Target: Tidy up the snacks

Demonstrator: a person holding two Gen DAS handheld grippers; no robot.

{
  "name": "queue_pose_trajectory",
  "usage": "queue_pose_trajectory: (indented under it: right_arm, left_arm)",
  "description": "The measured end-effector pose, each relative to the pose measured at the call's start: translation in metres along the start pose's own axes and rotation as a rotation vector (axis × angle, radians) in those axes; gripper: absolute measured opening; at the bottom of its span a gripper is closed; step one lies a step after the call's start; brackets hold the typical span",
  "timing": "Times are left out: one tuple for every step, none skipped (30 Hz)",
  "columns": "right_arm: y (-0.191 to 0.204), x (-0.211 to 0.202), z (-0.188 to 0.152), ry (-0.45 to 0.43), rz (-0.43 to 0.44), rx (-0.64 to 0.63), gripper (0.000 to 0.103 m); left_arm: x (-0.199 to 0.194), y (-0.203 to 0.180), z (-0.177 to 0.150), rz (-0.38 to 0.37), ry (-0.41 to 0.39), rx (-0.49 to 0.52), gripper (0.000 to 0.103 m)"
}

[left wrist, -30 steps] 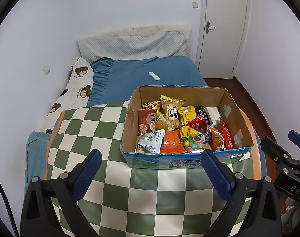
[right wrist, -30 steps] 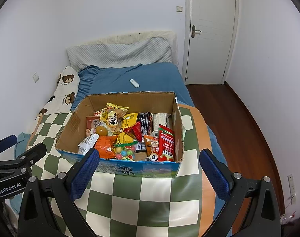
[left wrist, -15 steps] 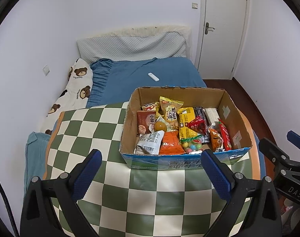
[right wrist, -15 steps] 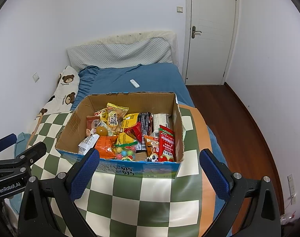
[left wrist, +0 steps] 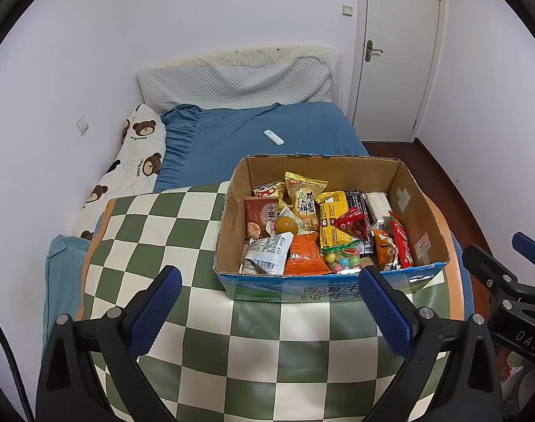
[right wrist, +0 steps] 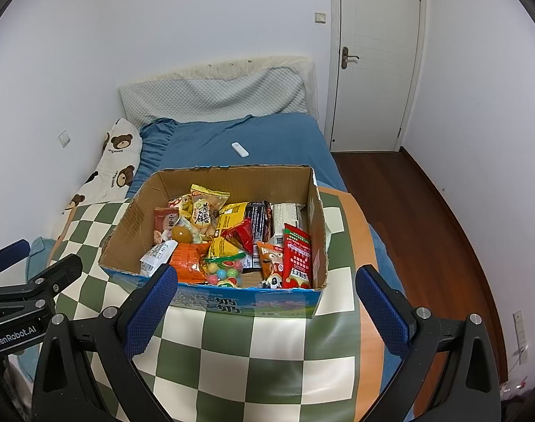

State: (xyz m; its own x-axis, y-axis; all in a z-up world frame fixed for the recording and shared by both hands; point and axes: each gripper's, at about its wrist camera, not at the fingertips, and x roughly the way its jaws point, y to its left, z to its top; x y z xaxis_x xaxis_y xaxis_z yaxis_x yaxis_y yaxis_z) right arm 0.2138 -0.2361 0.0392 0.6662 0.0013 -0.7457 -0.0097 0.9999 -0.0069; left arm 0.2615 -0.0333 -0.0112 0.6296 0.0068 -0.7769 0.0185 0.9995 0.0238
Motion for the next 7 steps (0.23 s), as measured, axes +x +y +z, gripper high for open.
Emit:
queue_pose_trajectory:
  right_arm:
    - [0.0,0.0001,0.0,0.0,-0.001,-0.002,0.103]
    - [-0.0006,0.0003,-0.0003,0.0,-0.001,-0.002,0.103]
    - [-0.0006,0.0,-0.0004,0.0,0.0,0.0,0.103]
    - [-0.0004,-0.0001,-0.0005,0.0,0.0,0.0,0.103]
    - [-0.0001,0.0,-0.0004,0.0,-0.001,-0.001,0.103]
    - [0.0,-0.0001,-0.0004,0.0,-0.001,-0.001,0.103]
    - [-0.0005,0.0001,-0.0008,0.001,0.0,-0.001,0.103]
  left_arm:
    - [0.0001,-0.0001,0.0,-0.002,0.001,0.0,0.103]
    - [-0.0001,-0.001,0.0003,-0.008,-0.001,0.001,0.103]
    - [-0.0007,-0.0011,-0.0005,-0.01,-0.005,0.001,0.103]
    - [-0.0015,-0.0015,-0.0007,-0.007,-0.012,0.001,0.103]
    - [-0.0018,-0.0023,-0.0005,-0.006,-0.015,0.003,0.103]
    - [-0.0012,-0.0023,-0.0004,-0.007,-0.014,0.002,0.103]
    - [-0.0012,-0.0012,-0.0013,-0.01,-0.013,-0.001,0.103]
